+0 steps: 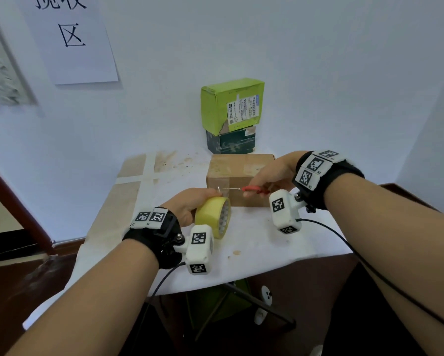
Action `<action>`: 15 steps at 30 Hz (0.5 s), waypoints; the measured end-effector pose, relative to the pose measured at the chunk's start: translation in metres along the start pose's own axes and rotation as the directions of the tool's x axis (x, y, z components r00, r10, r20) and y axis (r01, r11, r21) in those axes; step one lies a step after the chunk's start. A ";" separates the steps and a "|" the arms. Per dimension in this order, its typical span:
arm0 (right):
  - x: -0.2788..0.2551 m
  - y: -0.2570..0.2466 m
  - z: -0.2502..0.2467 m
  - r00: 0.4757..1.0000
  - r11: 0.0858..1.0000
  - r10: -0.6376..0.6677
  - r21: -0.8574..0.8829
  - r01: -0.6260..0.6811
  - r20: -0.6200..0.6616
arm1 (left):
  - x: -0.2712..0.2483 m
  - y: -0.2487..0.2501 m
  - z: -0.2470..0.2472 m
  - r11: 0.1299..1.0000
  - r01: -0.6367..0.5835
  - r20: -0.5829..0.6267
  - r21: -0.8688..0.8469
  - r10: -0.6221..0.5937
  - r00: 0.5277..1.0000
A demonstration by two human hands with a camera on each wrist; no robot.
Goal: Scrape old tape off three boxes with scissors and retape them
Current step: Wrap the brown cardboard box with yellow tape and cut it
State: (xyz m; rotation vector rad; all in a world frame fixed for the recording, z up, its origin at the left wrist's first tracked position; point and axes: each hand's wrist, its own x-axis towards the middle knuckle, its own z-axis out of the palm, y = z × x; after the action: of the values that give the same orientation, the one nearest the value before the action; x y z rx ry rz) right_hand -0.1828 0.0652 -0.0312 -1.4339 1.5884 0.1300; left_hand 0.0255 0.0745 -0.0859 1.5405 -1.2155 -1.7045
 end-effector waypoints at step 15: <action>0.006 -0.008 -0.003 0.992 0.991 -0.127 -0.040 0.126 -0.027 | 0.006 -0.002 -0.001 0.999 -0.046 0.008 0.001 0.046 0.999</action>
State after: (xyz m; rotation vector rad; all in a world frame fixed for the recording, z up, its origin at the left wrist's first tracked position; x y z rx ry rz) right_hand -0.1766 0.0568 -0.0295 -1.5688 1.5208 0.0658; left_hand 0.0252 0.0705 -0.0905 1.4960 -1.2463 -1.6824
